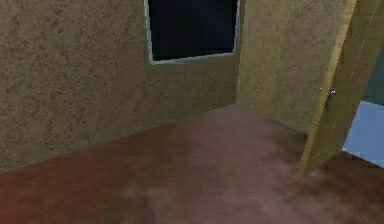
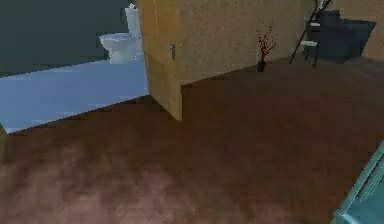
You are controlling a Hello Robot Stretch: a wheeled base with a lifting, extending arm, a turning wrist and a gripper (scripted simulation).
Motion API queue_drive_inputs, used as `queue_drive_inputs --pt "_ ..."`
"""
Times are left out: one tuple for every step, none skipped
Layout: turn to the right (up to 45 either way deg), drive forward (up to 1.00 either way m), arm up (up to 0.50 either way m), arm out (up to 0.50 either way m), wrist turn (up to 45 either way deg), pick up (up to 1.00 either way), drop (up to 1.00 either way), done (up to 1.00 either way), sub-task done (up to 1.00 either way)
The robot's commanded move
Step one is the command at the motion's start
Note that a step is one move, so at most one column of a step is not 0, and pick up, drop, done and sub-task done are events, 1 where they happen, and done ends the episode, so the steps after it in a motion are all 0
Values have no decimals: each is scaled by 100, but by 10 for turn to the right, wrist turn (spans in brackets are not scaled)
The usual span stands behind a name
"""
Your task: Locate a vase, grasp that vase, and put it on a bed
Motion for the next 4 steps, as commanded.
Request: queue_drive_inputs --pt "450 0 0 0 0 0 0 0 0" --pt "360 0 0 0 0 0 0 0 0" --pt "450 0 0 0 0 0 0 0 0" --pt "450 0 0 0 0 0 0 0 0"
